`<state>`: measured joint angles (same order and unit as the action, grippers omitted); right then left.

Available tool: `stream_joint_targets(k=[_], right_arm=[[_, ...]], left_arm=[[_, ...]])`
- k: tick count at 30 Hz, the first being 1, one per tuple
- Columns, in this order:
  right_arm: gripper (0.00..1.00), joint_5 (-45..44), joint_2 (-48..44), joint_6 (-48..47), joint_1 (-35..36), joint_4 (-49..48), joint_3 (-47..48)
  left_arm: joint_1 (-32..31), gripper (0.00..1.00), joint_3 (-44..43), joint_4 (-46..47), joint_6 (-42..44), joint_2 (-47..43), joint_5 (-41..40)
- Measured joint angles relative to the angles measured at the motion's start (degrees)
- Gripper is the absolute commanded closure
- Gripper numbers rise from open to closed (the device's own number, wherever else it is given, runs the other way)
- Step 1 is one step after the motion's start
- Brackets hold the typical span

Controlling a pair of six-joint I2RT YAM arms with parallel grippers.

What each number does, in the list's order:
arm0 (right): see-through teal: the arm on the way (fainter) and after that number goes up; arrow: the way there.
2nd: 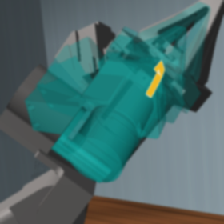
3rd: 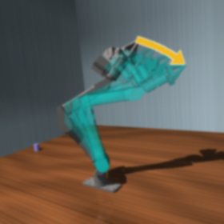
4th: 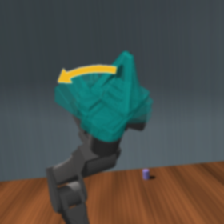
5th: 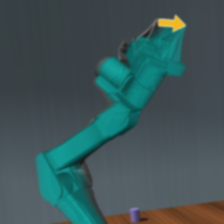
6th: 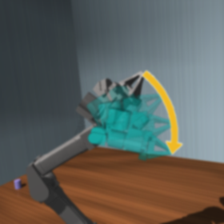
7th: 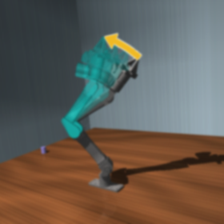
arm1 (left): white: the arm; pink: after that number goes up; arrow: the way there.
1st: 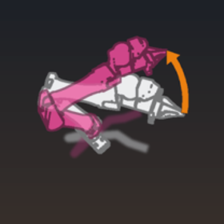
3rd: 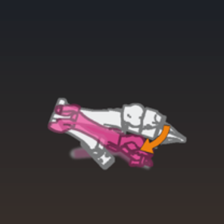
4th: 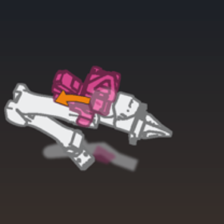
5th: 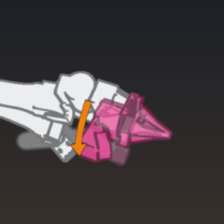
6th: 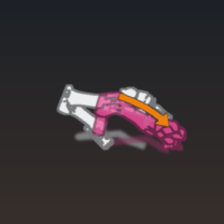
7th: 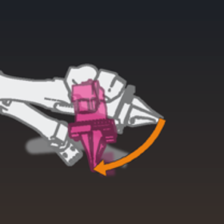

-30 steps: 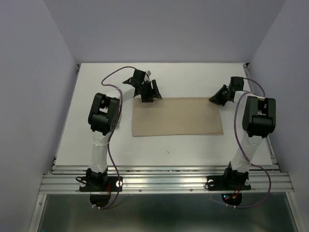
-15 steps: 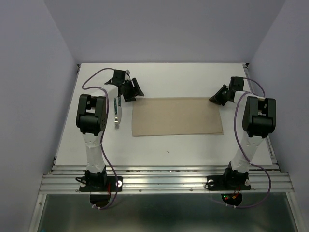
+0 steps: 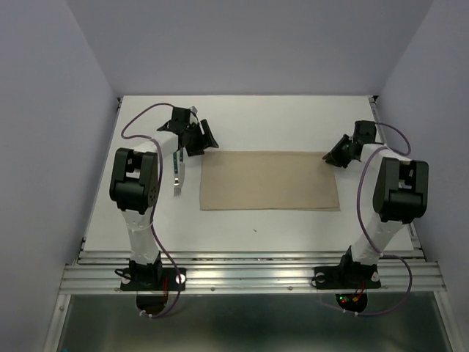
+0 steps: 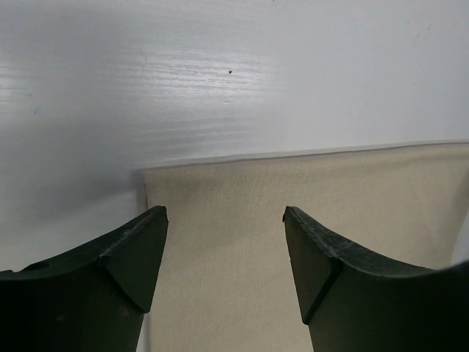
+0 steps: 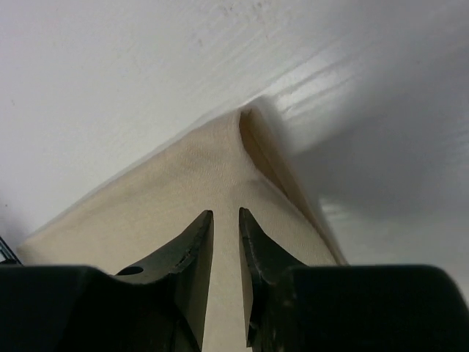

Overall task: Fold the napkin into a case and place the utensils inside
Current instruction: Smooth out the rectangle-folded napkin at the center of the board, then pick up the rectangle-folded napkin from the center of the board.

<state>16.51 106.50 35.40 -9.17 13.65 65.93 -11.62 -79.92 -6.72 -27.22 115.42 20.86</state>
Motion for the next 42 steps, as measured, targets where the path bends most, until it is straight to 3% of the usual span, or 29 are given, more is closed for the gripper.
stream_joint_targets(k=[10, 19, 25, 37, 39, 42], right_arm=[[0.64, -4.57, -16.33, -2.99, 4.57, 4.92, -7.82], [0.34, -15.08, -18.40, -6.69, 9.53, 11.45, -10.29], [0.30, -22.10, -18.38, -7.72, 9.25, 13.88, -10.29], [0.32, -27.36, -10.75, -8.83, 9.09, 13.62, -9.88], [0.36, -27.80, -10.27, -9.05, 8.96, 13.35, -9.51], [0.57, -28.20, -9.60, -9.62, 8.46, 12.66, -9.01]], left_arm=[[0.02, 0.23, 1.73, -5.22, 1.95, -13.84, -6.23], [-1.03, 0.23, 11.63, -9.55, 1.64, -18.53, -8.52], [-3.10, 0.23, 15.89, -10.80, 0.55, -19.56, -11.13], [-4.42, 0.23, 18.73, -11.76, -0.26, -22.62, -13.88], [-4.42, 0.23, 18.73, -11.80, -0.26, -22.71, -14.19], [-4.42, 0.23, 18.73, -12.07, -0.24, -22.71, -14.36]])
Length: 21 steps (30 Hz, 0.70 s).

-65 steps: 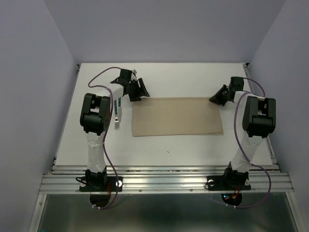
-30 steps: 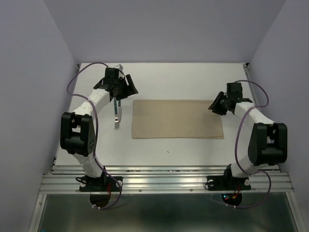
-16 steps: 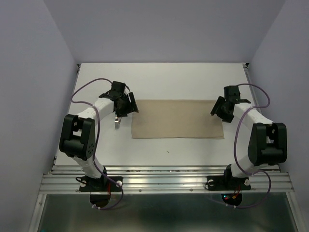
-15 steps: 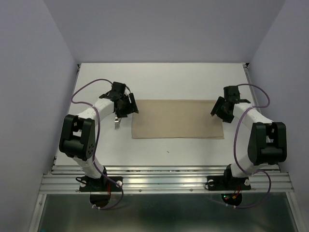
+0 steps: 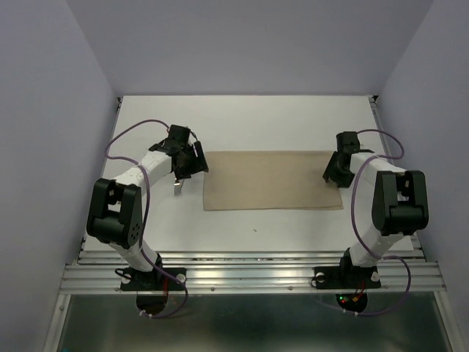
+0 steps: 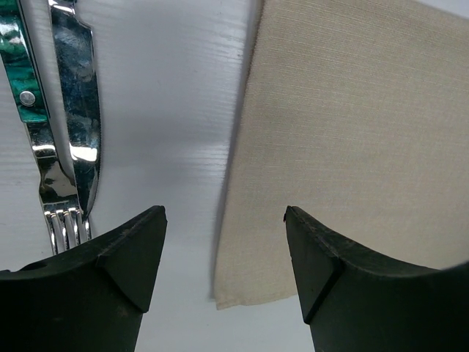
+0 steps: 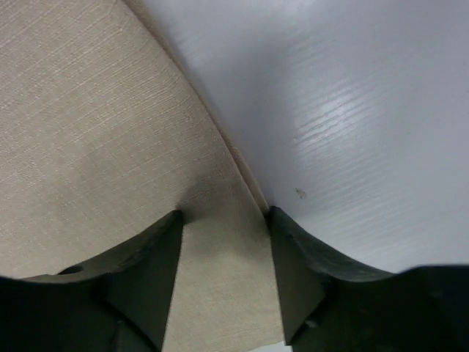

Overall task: Fold the napkin into a case and place the utensils inside
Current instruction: Pick up the rectangle-folded napkin from the center of the board.

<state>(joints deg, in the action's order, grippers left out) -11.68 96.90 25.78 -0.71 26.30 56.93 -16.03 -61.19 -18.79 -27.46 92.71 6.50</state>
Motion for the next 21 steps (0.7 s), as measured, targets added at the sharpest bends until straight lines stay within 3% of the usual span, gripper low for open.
stream_joint_targets(k=[7, 21], right_arm=[[0.98, 0.22, 0.22, -0.79, -0.46, -1.97, 0.04], [0.99, 1.55, -6.67, -1.57, 0.96, -1.14, -0.50]], left_arm=[[0.00, 0.23, 0.00, -0.33, 0.04, 0.00, -0.15], [-0.55, 0.24, 0.00, 4.24, -1.05, 4.81, 4.02]])
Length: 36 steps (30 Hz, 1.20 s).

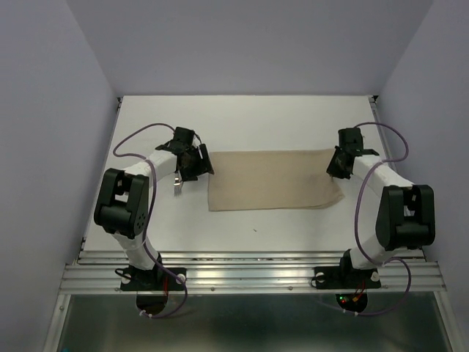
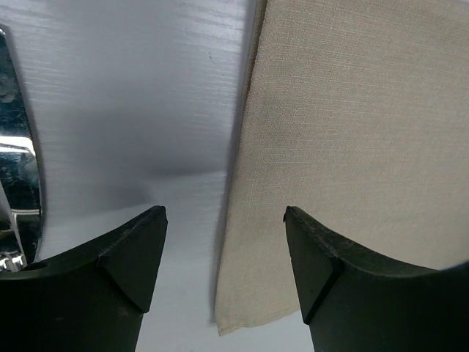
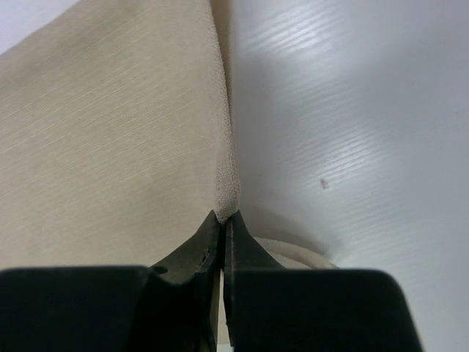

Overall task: Fold the napkin into a case and place the utensils inside
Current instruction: Pick up the rectangle-folded napkin from the center of the board, then fold the rectangle-folded napkin at the center of the board.

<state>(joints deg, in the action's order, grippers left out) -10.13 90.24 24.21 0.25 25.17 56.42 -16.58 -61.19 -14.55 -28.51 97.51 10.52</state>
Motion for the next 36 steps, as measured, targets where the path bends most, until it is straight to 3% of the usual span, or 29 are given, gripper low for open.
stream_joint_targets(k=[12, 20, 28, 36], right_arm=[[0.99, -0.42, -3.08, 4.46, 19.34, 5.20, 10.47], [0.99, -1.29, 7.26, 8.09, 33.97, 5.99, 23.30], [0.99, -0.09, 19.56, 10.03, 40.81, 5.95, 32.00], [0.99, 1.70, 24.57, 11.15, 42.66, 5.73, 35.36]], left_arm=[[-0.20, 0.24, 0.00, 1.90, -0.57, 2.71, 1.90], [-0.20, 0.24, -0.44, 1.70, -0.55, 2.91, 2.56], [0.90, 0.24, -1.27, 0.13, -0.87, 2.01, 2.89], [4.85, 0.27, -1.36, -1.53, -2.03, -2.71, 2.95]])
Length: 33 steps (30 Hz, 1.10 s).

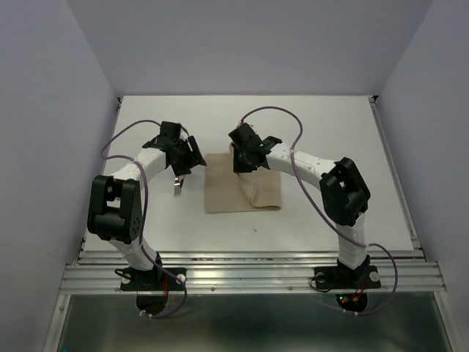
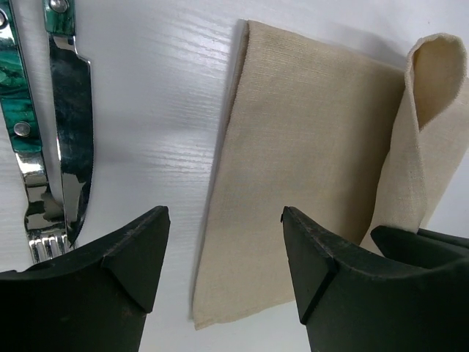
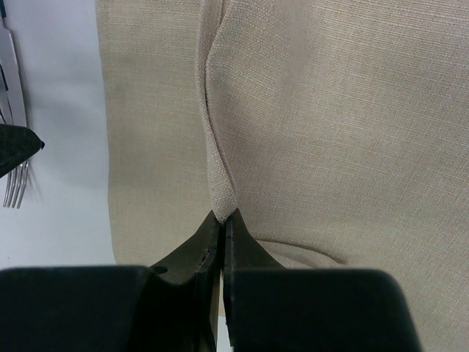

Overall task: Fold the napkin into a case and place the utensils inside
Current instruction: Fold the rectangle-folded napkin at the center of the board.

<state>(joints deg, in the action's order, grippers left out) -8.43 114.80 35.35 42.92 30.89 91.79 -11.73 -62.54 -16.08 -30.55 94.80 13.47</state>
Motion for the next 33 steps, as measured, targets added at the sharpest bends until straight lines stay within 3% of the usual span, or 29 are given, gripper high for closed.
stream_joint_targets(k=[4, 10, 14, 20, 33], right_arm=[[0.99, 0.90, 0.42, 0.48, 0.42, -0.09, 0.13], [0.99, 1.38, 0.52, 0.66, 0.81, -0.17, 1.42], [0.99, 1.49, 0.52, 0.68, 1.07, -0.50, 1.73], [0.99, 1.57, 0.52, 0.68, 1.09, -0.50, 1.73], [0.99, 1.60, 0.52, 0.68, 1.18, -0.44, 1.81]], left_arm=[[0.07, 0.41, 0.00, 0.07, -0.37, 0.24, 0.37], [-0.15, 0.45, 0.31, 0.83, -0.63, 2.36, 1.05], [-0.17, 0.55, 1.46, 1.03, -0.63, 2.86, 0.17], [-0.20, 0.79, 3.02, 1.46, -1.03, 3.23, -1.27], [-1.64, 0.88, 4.02, 3.69, -1.40, 6.29, -1.99]])
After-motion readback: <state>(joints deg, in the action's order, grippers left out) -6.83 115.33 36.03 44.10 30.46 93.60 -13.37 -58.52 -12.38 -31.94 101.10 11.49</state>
